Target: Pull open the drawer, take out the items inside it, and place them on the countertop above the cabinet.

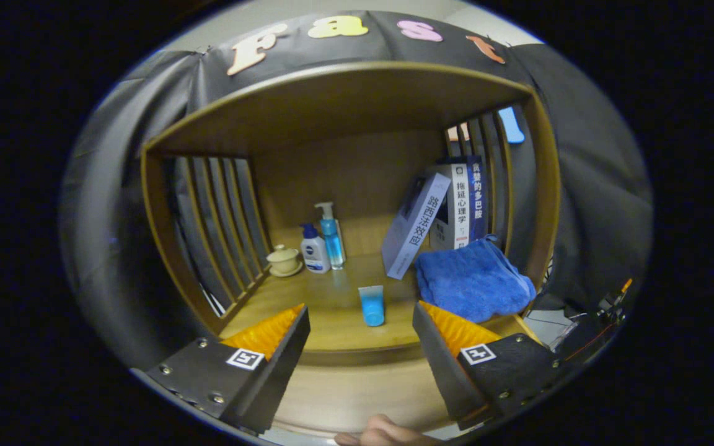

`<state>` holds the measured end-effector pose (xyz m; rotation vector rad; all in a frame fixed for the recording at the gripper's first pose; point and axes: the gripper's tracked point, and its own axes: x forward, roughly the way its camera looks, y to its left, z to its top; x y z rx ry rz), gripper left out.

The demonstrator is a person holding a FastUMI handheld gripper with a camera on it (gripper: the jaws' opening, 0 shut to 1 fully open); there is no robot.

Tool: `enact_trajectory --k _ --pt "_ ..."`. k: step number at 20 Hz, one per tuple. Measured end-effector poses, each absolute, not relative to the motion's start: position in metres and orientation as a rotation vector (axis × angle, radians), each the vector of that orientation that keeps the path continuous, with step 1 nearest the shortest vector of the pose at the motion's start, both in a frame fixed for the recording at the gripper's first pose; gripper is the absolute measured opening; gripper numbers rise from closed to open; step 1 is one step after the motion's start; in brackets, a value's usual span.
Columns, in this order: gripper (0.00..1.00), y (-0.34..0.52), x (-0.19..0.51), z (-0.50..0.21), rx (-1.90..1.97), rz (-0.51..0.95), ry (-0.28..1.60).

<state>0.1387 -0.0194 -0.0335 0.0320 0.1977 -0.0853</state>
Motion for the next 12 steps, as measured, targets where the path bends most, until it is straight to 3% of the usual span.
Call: enact_trajectory --k 8,12 --pt "0.99 -0.023 0.030 -0.035 0.004 -0.115 0.075" --pt "0.99 -0.030 -0.010 -0.076 -0.017 -0.127 0.074"
